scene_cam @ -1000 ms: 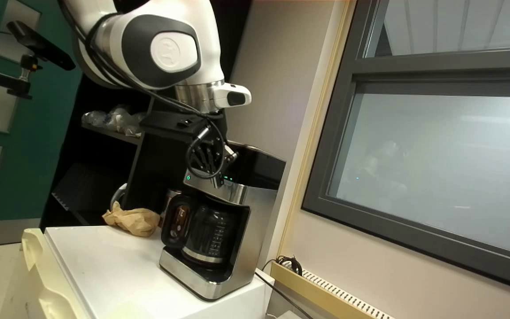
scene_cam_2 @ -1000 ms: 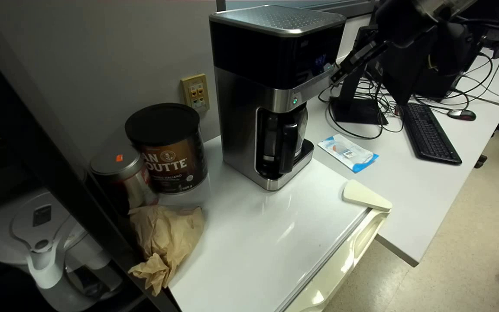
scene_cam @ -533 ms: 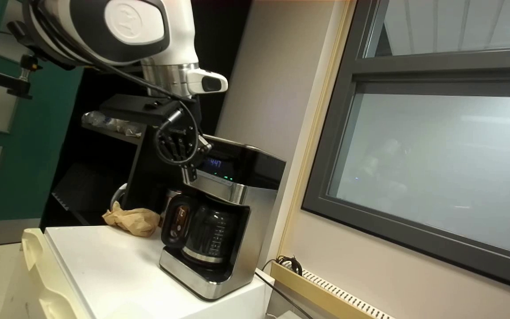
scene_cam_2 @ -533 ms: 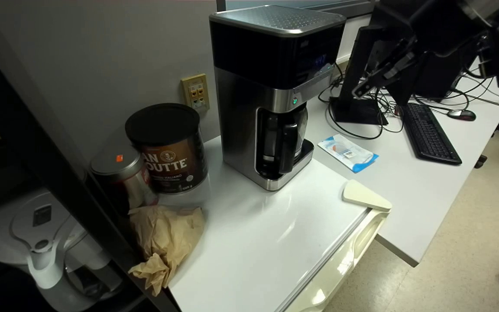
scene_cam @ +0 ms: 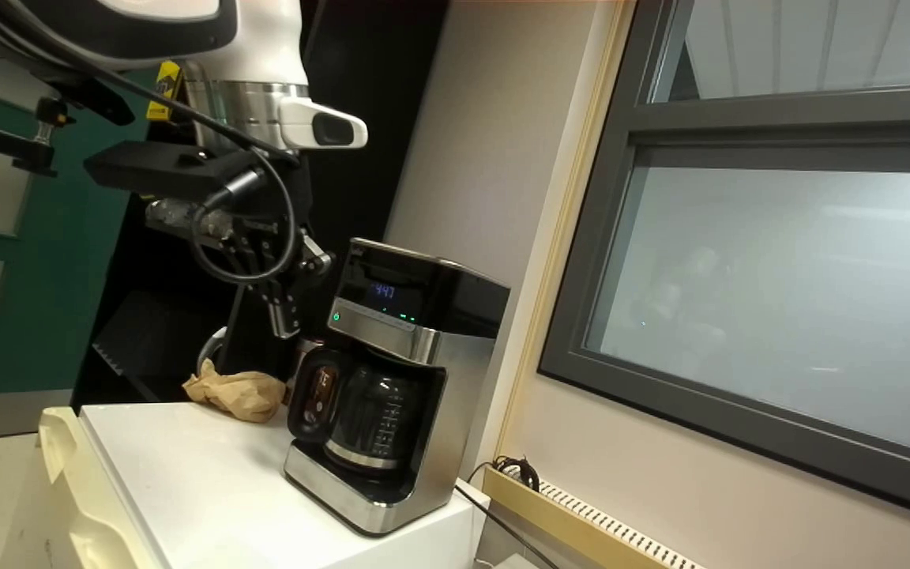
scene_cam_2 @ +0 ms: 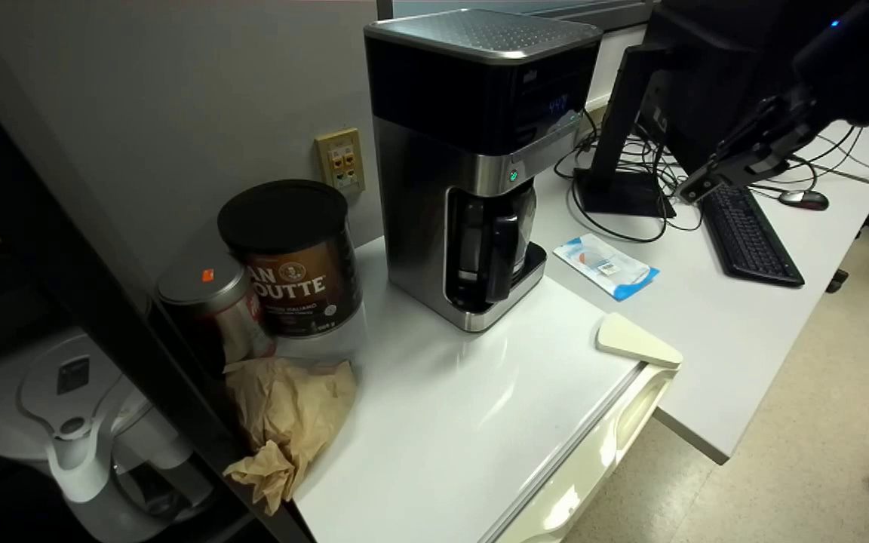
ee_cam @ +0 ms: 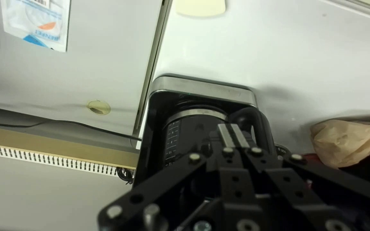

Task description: Turn on the coffee machine

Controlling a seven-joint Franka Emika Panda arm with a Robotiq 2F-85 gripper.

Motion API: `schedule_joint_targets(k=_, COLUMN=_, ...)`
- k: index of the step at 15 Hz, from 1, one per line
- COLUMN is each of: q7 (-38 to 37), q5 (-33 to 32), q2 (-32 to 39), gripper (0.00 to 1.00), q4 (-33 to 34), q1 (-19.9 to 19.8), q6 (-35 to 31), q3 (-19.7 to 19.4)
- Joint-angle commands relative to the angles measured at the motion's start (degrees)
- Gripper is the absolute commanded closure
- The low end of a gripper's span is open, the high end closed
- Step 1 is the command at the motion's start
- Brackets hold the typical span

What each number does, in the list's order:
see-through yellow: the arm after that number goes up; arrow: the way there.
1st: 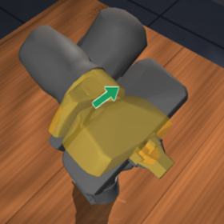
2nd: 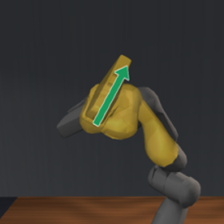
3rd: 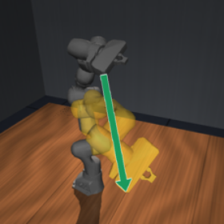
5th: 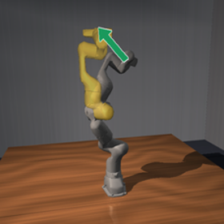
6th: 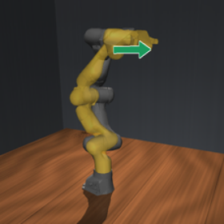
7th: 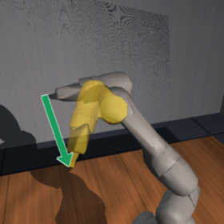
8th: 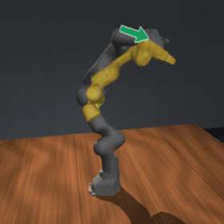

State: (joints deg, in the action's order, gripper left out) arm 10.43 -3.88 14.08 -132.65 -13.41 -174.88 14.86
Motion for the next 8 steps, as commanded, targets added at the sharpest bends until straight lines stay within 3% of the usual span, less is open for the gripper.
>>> schedule_joint_targets(k=1, q7=3.96, q5=2.89, q2=-4.28, gripper=0.99, q4=-5.37, q1=-4.07, q6=-1.5, q3=4.23)
schedule_joint_targets(k=8, q7=9.06, q5=7.33, q2=-5.54, gripper=0.99, q4=-8.64, q1=-11.29, q6=-6.95, q3=12.83)
